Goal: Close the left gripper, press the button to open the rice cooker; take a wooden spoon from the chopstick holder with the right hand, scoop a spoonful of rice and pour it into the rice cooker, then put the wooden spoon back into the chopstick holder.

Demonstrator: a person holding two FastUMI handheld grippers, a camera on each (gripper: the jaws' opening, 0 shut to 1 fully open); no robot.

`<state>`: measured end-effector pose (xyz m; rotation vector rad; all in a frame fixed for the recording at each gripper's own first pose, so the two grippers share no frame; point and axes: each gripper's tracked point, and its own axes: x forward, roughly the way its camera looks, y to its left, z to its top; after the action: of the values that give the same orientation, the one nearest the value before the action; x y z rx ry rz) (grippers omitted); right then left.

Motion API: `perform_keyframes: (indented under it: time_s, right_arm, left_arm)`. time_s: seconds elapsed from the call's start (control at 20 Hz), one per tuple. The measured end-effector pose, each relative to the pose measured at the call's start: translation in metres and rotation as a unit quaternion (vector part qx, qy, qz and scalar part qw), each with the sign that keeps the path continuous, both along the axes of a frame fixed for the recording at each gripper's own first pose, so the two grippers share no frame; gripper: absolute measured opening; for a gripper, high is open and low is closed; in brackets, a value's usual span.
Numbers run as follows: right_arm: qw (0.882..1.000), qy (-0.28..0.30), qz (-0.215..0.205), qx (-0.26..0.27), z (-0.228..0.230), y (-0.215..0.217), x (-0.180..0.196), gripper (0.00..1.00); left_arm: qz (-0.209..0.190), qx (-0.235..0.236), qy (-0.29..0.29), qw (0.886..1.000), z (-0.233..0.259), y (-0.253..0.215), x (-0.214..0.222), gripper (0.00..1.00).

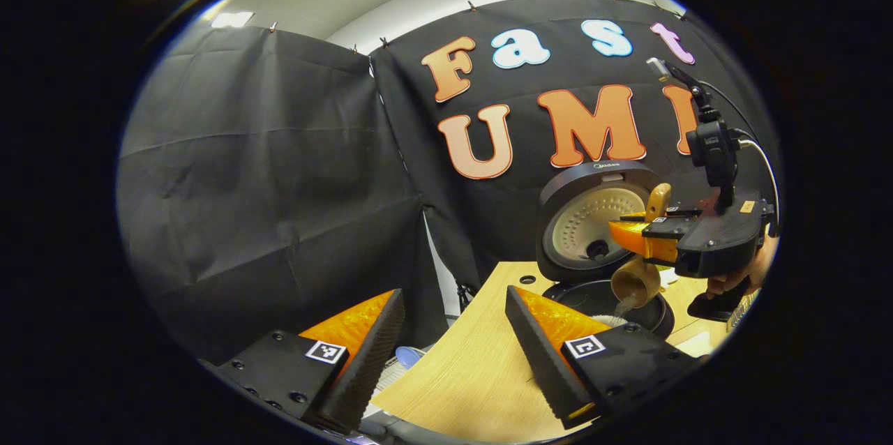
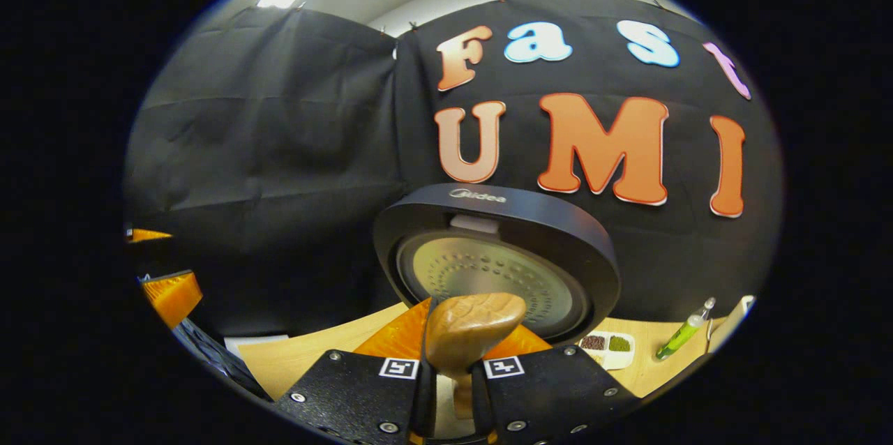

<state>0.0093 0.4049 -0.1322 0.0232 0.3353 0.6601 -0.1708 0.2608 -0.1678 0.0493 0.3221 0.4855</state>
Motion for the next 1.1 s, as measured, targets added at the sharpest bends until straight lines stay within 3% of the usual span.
perform_keyframes:
  time_s: [0.2,0.4,0.5,0.65,0.8,0.9,1.0,1.1]
  right_arm:
    - [0.997,-0.049,0.043,-0.05,0.003,0.011,-0.008,0.2]
    - [0.993,-0.077,0.067,-0.062,0.004,0.019,-0.013,0.2]
    - [0.996,-0.053,0.045,-0.051,-0.002,0.005,-0.008,0.2]
    - [0.999,0.025,0.005,0.034,0.004,-0.015,0.002,0.2]
    - [0.988,0.096,-0.043,0.117,0.013,-0.055,0.014,0.2]
    - [0.977,0.126,-0.073,0.155,0.016,-0.086,0.019,0.2]
    - [0.969,0.14,-0.102,0.175,0.014,-0.122,0.023,0.24]
    - [0.965,0.147,-0.129,0.176,0.006,-0.16,0.027,0.2]
  left_arm:
    - [0.003,0.003,0.0,1.0,0.0,0.0,-0.002,0.98]
    - [0.011,0.001,0.008,1.0,-0.003,0.0,-0.005,0.98]
    - [0.015,0.002,0.007,1.0,0.0,0.0,-0.005,0.98]
    - [0.014,-0.004,0.01,1.0,0.0,-0.006,0.0,0.98]
    - [0.002,-0.011,0.007,1.0,0.001,-0.019,0.009,0.89]
    - [-0.008,-0.011,0.004,1.0,0.003,-0.031,0.018,0.89]
    - [-0.02,-0.016,0.003,1.0,0.003,-0.047,0.03,0.89]
    - [-0.036,-0.022,0.001,0.999,0.006,-0.068,0.043,0.89]
